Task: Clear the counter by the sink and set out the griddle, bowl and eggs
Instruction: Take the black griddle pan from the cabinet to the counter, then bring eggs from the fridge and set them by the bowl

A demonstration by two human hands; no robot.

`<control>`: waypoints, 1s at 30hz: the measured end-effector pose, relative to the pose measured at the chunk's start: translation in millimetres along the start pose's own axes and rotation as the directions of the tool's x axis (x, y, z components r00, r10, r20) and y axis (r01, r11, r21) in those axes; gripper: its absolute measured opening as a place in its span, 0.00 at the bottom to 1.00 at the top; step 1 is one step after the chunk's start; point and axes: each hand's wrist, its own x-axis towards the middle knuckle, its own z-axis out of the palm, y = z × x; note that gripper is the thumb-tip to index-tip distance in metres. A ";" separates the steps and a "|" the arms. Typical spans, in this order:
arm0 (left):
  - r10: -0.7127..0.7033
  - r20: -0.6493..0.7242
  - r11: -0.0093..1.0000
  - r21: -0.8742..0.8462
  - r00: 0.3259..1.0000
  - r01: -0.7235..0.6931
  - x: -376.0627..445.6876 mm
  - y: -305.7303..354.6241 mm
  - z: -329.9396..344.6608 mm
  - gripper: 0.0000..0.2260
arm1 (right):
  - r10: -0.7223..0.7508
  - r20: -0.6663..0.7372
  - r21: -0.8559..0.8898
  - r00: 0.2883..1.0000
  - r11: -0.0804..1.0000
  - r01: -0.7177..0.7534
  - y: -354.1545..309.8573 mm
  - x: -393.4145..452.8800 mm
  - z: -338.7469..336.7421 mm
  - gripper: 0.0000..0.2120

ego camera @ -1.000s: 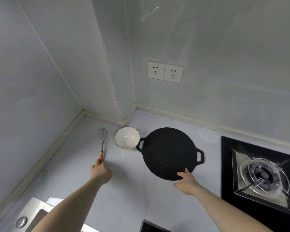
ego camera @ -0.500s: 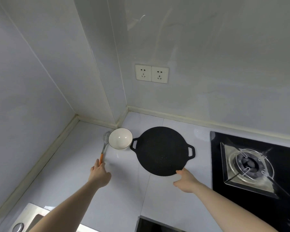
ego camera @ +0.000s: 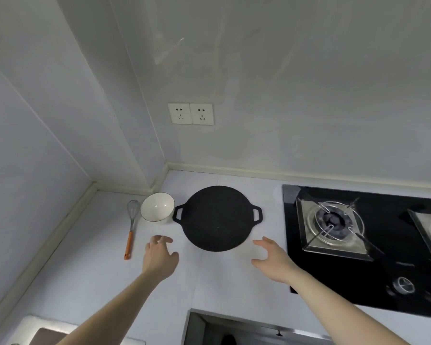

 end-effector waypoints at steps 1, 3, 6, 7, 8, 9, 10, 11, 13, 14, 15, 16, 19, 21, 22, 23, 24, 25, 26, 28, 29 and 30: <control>0.044 0.021 0.999 -0.011 0.999 -0.044 -7.9 17.7 3.3 0.20 | -0.008 -0.010 0.006 1.000 1.000 0.008 2.1 -8.9 -4.3 0.31; 0.159 0.062 0.987 -0.034 0.985 -0.157 -25.2 56.8 14.1 0.19 | -0.025 -0.040 0.009 0.999 1.000 0.026 9.4 -32.9 -18.1 0.30; 0.353 0.092 0.935 -0.077 0.931 -0.347 -57.3 118.2 32.9 0.18 | -0.051 -0.112 0.054 0.992 0.997 0.057 25.2 -73.8 -43.6 0.30; 0.421 0.104 0.906 -0.086 0.901 -0.414 -73.5 142.6 41.7 0.19 | -0.050 -0.141 0.080 0.989 0.995 0.062 37.0 -93.0 -55.3 0.29; 0.476 0.115 0.879 -0.092 0.872 -0.467 -87.8 163.1 49.1 0.19 | -0.062 -0.173 0.097 0.983 0.992 0.079 47.0 -110.4 -65.2 0.29; 0.525 0.123 0.851 -0.096 0.842 -0.516 -100.9 181.1 55.3 0.19 | -0.070 -0.201 0.108 0.977 0.990 0.093 57.9 -125.4 -73.5 0.29; 0.580 0.138 0.815 -0.094 0.803 -0.572 -119.3 205.6 64.6 0.19 | -0.064 -0.245 0.121 0.967 0.988 0.096 74.0 -148.6 -85.4 0.29; 0.624 0.143 0.782 -0.095 0.769 -0.616 -132.3 223.1 70.5 0.18 | -0.057 -0.273 0.125 0.960 0.988 0.094 85.7 -165.0 -93.3 0.28; 0.706 0.155 0.707 -0.105 0.691 -0.700 -166.4 263.5 84.7 0.18 | -0.023 -0.341 0.143 0.940 0.987 0.076 118.9 -205.7 -112.0 0.28; 0.737 0.154 0.674 -0.111 0.658 -0.730 -181.9 280.9 90.7 0.18 | -0.012 -0.370 0.150 0.929 0.986 0.072 133.9 -224.4 -119.9 0.28; 0.765 0.151 0.644 -0.125 0.627 -0.755 -199.1 298.3 97.2 0.18 | 0.002 -0.399 0.154 0.917 0.986 0.065 149.8 -244.6 -127.7 0.27; 0.791 0.155 0.610 -0.142 0.592 -0.779 -219.6 318.2 105.9 0.18 | 0.020 -0.432 0.164 0.902 0.985 0.057 168.0 -269.1 -136.3 0.27; 0.853 0.160 0.520 -0.180 0.497 -0.835 -267.9 362.1 126.5 0.17 | 0.062 -0.500 0.185 0.864 0.982 0.036 208.7 -325.6 -155.7 0.26; 0.887 0.169 0.458 -0.205 0.429 -0.865 -303.7 394.3 142.5 0.17 | 0.109 -0.553 0.213 0.826 0.977 0.015 237.7 -365.3 -167.6 0.26; 0.901 0.173 0.428 -0.217 0.397 -0.877 -318.4 408.7 150.1 0.17 | 0.135 -0.575 0.231 0.807 0.973 0.001 248.6 -383.4 -173.1 0.25; 0.908 0.182 0.412 -0.226 0.377 -0.883 -327.0 416.6 151.7 0.16 | 0.148 -0.591 0.238 0.793 0.971 -0.004 254.1 -392.0 -176.7 0.25; 0.924 0.199 0.370 -0.241 0.327 -0.897 -347.8 436.5 163.2 0.16 | 0.186 -0.617 0.268 0.764 0.963 -0.018 270.2 -416.6 -183.2 0.25; 0.930 0.217 0.346 -0.247 0.296 -0.905 -356.9 445.8 167.2 0.17 | 0.202 -0.631 0.279 0.749 0.960 -0.024 276.9 -428.3 -187.1 0.25; 0.940 0.227 0.310 -0.255 0.255 -0.916 -372.1 462.7 176.3 0.17 | 0.227 -0.651 0.302 0.724 0.953 -0.028 290.4 -447.1 -193.8 0.25; 0.950 0.252 0.249 -0.268 0.182 -0.931 -393.4 491.2 188.8 0.17 | 0.273 -0.692 0.333 0.668 0.942 -0.040 310.1 -475.7 -205.4 0.25; 0.952 0.267 0.224 -0.270 0.151 -0.936 -403.5 505.3 193.7 0.17 | 0.291 -0.713 0.343 0.638 0.938 -0.043 319.7 -488.5 -211.2 0.25; 0.955 0.277 0.187 -0.269 0.110 -0.945 -415.2 524.4 202.2 0.17 | 0.321 -0.731 0.367 0.602 0.929 -0.050 331.1 -504.0 -217.6 0.25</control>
